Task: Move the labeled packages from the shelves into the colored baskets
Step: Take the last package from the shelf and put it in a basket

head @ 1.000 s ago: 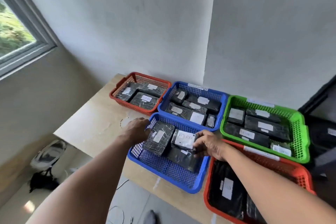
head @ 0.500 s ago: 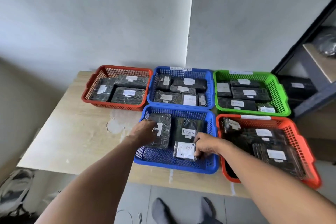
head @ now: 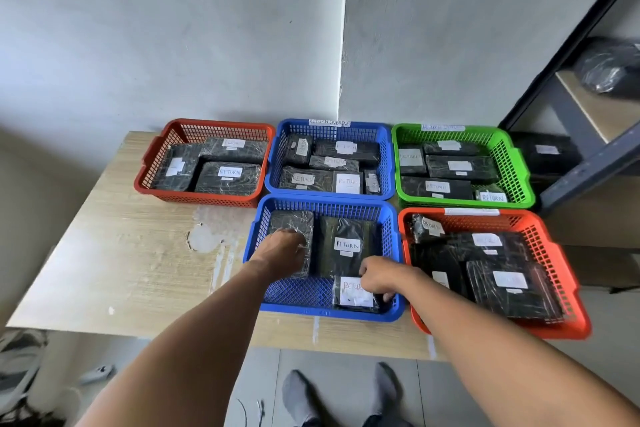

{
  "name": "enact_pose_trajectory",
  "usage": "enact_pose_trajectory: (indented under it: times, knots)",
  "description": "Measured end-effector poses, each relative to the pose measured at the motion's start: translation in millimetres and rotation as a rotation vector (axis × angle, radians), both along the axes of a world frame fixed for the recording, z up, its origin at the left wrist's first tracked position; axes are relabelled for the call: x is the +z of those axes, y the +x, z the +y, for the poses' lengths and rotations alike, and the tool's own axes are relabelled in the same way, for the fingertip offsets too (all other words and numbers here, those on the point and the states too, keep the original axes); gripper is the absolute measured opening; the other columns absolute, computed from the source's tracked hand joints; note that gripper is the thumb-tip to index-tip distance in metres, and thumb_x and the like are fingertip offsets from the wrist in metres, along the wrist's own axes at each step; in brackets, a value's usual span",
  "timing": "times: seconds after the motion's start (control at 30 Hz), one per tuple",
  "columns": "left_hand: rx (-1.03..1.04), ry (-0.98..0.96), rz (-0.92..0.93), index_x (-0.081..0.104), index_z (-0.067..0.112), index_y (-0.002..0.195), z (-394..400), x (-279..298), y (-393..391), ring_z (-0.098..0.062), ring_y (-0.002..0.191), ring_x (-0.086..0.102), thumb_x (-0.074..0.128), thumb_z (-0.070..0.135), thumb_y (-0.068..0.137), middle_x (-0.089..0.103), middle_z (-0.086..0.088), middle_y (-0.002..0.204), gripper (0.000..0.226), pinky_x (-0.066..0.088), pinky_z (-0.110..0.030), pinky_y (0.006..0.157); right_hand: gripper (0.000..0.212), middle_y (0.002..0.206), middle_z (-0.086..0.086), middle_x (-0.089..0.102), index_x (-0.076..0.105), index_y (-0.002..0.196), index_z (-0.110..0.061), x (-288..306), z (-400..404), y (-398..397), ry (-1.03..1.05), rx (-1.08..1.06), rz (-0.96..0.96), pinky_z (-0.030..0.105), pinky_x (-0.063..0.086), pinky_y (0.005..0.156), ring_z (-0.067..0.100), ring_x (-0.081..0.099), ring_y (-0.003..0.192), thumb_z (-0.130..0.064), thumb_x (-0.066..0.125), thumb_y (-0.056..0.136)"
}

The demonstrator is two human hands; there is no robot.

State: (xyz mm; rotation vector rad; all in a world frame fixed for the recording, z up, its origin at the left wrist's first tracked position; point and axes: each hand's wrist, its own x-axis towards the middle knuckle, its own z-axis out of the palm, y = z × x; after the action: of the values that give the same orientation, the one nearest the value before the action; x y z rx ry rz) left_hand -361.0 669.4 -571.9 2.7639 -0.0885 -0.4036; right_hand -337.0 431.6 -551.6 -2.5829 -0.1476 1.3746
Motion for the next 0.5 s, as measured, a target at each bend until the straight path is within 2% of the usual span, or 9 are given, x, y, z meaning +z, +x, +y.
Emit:
enact_pose_trajectory:
  times: [0.1, 0.2, 0.3, 0.37, 0.5]
  knots:
    - [0.0, -0.001, 0.024, 0.071, 0.022, 0.104, -2.9, -3.1, -2.1, -0.025, 0.087, 0.068, 0.052, 0.027, 0.094, 0.072, -0.004, 0.103, 0.023, 0.059, -0.039, 0.079, 0.047, 0.13, 0.009, 0.059, 0.057, 0.133, -0.017, -1.8, 1.7, -4.6, 0.009, 0.052, -0.032, 0.032, 0.059, 0.076, 0.027, 0.069, 0.094, -0.011, 0.047, 0.087]
    - [-0.006, 0.002, 0.055, 0.071, 0.026, 0.103, -3.9, -5.0, -6.5, -0.021, 0.084, 0.069, 0.053, 0.029, 0.092, 0.073, -0.001, 0.1, 0.022, 0.06, -0.037, 0.078, 0.048, 0.14, 0.009, 0.054, 0.055, 0.138, -0.02, -8.2, 0.4, -7.9, 0.01, 0.075, -0.066, 0.032, 0.048, 0.093, 0.029, 0.057, 0.121, -0.007, 0.047, 0.092]
    - [-0.031, -0.031, 0.109, 0.073, 0.027, 0.096, -6.3, -0.3, -13.0, -0.015, 0.084, 0.069, 0.057, 0.038, 0.091, 0.074, 0.006, 0.096, 0.02, 0.059, -0.035, 0.079, 0.047, 0.144, 0.008, 0.051, 0.054, 0.139, -0.024, -14.8, -0.7, -8.2, 0.02, 0.071, -0.081, 0.035, 0.046, 0.1, 0.029, 0.053, 0.125, -0.008, 0.051, 0.094]
    - [-0.042, -0.08, 0.256, 0.074, 0.026, 0.094, -8.8, 2.9, -16.7, -0.013, 0.085, 0.068, 0.061, 0.056, 0.089, 0.073, 0.006, 0.096, 0.033, 0.057, -0.034, 0.081, 0.049, 0.146, 0.007, 0.05, 0.054, 0.139, -0.025, -16.2, -1.4, -7.6, 0.025, 0.075, -0.084, 0.036, 0.047, 0.101, 0.029, 0.053, 0.127, -0.006, 0.05, 0.094]
    - [-0.059, -0.074, 0.559, 0.076, 0.019, 0.088, -11.0, -4.5, -26.1, -0.014, 0.083, 0.071, 0.061, 0.086, 0.066, 0.075, 0.001, 0.088, 0.072, 0.056, -0.039, 0.089, 0.047, 0.143, 0.008, 0.052, 0.057, 0.136, -0.022, -15.8, -1.8, -6.2, 0.035, 0.112, -0.096, 0.035, 0.048, 0.099, 0.027, 0.055, 0.123, -0.003, 0.049, 0.094]
